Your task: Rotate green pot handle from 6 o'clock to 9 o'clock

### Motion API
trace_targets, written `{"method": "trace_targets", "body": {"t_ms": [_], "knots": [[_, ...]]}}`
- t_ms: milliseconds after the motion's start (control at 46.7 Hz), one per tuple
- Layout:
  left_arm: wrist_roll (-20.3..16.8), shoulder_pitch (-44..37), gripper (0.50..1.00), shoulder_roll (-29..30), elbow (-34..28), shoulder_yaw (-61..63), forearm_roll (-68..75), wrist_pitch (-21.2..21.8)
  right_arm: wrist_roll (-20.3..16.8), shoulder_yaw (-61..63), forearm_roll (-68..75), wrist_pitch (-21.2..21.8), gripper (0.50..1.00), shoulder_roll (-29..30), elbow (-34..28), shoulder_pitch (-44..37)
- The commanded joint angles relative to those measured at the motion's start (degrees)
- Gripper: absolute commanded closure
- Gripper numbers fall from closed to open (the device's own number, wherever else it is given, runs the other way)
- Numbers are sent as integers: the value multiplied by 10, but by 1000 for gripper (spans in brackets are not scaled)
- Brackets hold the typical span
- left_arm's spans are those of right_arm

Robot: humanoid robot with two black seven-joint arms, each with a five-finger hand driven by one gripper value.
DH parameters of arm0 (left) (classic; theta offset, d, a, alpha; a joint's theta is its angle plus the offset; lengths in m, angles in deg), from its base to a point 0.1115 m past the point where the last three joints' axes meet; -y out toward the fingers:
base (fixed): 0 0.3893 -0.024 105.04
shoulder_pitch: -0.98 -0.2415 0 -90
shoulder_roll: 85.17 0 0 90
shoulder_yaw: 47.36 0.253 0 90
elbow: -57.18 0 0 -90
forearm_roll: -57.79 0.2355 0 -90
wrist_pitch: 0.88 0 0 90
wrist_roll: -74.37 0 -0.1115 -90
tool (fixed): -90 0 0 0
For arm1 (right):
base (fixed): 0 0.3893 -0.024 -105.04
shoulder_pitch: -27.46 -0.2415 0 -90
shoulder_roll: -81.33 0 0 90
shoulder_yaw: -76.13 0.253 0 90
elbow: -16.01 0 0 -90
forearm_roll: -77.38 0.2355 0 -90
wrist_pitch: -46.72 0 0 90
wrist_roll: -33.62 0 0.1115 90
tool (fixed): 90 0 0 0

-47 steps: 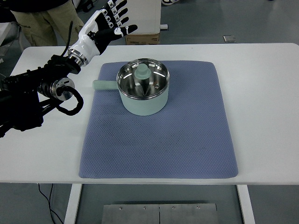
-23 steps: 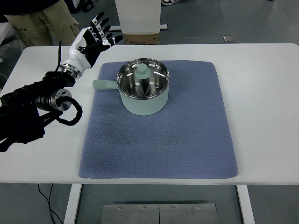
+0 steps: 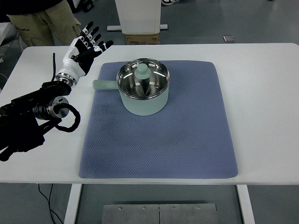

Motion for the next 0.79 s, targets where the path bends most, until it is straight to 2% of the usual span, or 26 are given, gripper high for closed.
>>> {"method": "trace_targets", "body": {"t_ms": [0, 150, 770], "knots": [[4, -7, 500, 0, -3, -7, -6, 0, 0, 0, 0, 0, 500, 0, 0, 0], [20, -15, 500, 0, -9, -15, -28, -1, 0, 0, 0, 0, 500, 0, 0, 0], [24, -44, 500, 0, -17, -56, -28, -6, 0, 0, 0, 0, 500, 0, 0, 0]]}}
